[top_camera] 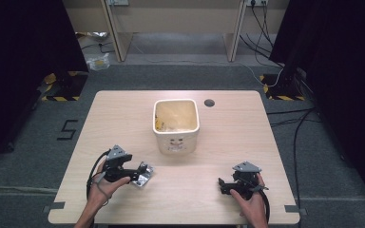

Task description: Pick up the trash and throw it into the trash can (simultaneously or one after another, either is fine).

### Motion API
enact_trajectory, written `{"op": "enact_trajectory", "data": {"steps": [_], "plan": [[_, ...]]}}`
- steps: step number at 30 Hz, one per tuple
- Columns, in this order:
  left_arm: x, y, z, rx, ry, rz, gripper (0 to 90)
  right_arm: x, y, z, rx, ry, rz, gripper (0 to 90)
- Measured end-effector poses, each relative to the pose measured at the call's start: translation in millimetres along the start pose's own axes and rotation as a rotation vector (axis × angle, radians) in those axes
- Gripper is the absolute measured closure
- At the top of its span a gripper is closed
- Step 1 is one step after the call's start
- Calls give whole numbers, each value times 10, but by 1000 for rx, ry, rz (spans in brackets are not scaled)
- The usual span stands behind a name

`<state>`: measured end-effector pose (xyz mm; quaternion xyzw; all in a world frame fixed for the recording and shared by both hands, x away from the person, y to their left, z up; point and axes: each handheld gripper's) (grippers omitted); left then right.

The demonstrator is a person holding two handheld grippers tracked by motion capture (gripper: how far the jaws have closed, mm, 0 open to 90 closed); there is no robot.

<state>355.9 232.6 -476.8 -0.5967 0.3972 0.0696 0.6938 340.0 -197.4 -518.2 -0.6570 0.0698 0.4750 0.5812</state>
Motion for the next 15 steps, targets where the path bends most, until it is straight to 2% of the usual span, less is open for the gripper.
{"op": "enact_trajectory", "data": {"steps": [6, 15], "plan": [[118, 127, -15, 0, 2, 52, 175, 1, 0, 1, -3, 3, -2, 6], [171, 203, -131, 45, -42, 63, 175, 1, 1, 4, -2, 3, -2, 8]]}}
Point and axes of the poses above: each handheld gripper's, and its own axes: x roughly forward along the jaws, y roughly out of its underside, z roughly to its left, and after that the axes turned 11 degrees about -y, right-handed
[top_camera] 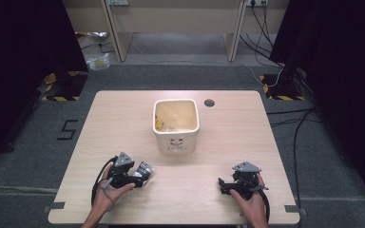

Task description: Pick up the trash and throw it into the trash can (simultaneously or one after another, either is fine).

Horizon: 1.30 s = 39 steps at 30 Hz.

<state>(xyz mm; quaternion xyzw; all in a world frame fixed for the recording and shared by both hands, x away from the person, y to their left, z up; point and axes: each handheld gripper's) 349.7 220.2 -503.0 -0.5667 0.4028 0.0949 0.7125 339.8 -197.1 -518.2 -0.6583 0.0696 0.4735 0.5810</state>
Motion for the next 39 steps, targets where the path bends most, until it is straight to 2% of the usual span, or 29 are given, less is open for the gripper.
{"op": "enact_trajectory", "data": {"steps": [8, 14, 16, 18, 24, 26, 28, 39], "plan": [[80, 85, -63, -1, -27, 21, 176, 1, 0, 1, -6, -5, 0, 8], [95, 115, -107, 34, -66, 14, 181, 1, -1, 2, -5, -5, 0, 8], [86, 123, -114, 41, -65, -2, 238, 1, -1, 2, -5, -5, 0, 8], [76, 128, -110, 40, -57, -13, 331, 1, -1, 1, -6, -5, 0, 7], [66, 141, -106, 40, -53, -18, 339, 0, -1, 2, -4, -6, 1, 7], [64, 132, -101, 28, -38, -15, 339, 0, -1, 1, -4, -6, 1, 7], [56, 118, -95, 35, -36, -13, 339, 0, -1, 2, -4, -6, 1, 7], [-62, -61, -3, 13, -13, -51, 339, 2, -2, 0, -4, -8, 2, 5]]}}
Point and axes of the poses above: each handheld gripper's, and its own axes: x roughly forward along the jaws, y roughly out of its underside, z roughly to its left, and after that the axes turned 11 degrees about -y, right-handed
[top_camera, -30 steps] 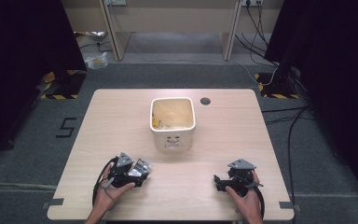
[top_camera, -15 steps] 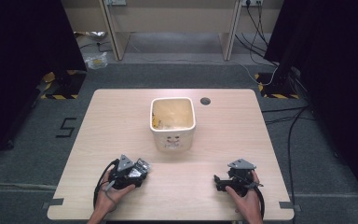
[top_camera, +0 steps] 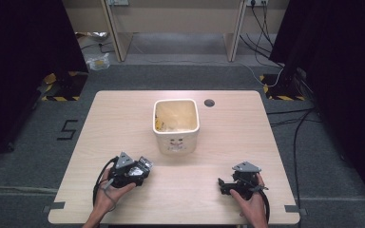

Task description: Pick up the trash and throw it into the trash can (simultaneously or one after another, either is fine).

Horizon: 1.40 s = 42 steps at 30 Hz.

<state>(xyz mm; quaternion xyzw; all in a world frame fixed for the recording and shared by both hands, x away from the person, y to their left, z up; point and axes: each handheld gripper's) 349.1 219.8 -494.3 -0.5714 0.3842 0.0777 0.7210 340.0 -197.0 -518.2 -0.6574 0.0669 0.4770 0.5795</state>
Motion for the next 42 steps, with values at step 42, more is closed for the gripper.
{"op": "enact_trajectory", "data": {"steps": [42], "plan": [[-226, -514, 359, -49, 34, -69, 339, 2, -2, -2, -1, -2, 1, 4]]}}
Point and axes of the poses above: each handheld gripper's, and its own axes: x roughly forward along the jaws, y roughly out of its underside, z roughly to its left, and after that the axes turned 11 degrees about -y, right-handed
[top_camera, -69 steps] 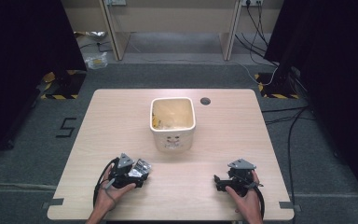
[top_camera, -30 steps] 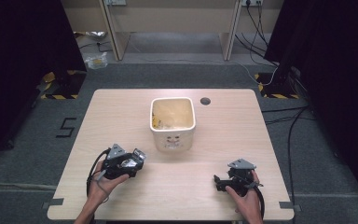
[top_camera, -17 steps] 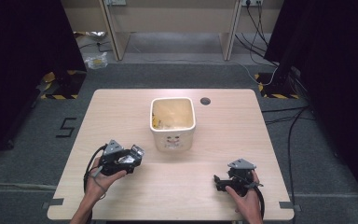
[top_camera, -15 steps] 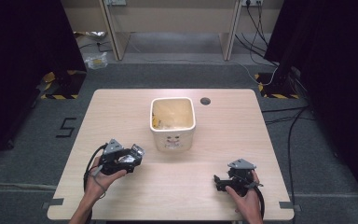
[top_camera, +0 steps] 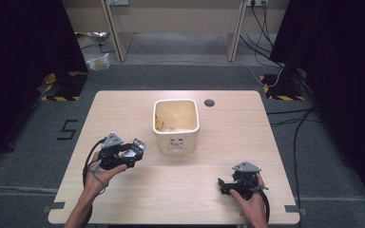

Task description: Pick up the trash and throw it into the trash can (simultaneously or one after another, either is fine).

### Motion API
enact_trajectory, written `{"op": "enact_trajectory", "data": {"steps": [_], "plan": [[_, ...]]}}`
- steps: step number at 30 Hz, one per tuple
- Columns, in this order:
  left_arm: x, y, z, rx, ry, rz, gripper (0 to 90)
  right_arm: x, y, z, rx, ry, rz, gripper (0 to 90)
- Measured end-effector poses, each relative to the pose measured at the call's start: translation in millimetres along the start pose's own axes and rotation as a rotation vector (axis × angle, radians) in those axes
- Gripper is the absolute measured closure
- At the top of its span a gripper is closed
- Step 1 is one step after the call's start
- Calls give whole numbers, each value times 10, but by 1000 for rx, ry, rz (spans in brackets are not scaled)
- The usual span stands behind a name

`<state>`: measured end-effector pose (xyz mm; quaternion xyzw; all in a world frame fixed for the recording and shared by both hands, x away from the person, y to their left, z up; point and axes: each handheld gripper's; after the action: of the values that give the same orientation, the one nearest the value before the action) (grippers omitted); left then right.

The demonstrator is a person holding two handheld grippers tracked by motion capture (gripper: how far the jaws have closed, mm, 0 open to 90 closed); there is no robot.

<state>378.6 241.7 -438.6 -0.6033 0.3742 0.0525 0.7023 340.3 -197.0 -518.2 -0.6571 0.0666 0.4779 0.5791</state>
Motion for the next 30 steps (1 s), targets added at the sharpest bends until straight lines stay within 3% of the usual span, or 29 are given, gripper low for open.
{"op": "enact_trajectory", "data": {"steps": [22, 30], "plan": [[-105, -296, 108, 1, 9, -18, 339, 5, -6, -2, -2, -2, 1, 4], [-178, -493, 118, 20, 6, -30, 339, 5, -6, -2, -2, -2, 1, 3]]}}
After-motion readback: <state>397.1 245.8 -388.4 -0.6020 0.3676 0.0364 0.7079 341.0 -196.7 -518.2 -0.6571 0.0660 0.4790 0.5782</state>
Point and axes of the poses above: each handheld gripper's, and its own axes: x roughly forward along the jaws, y roughly out of its underside, z roughly to its left, and after that the axes turned 11 degrees about -y, right-handed
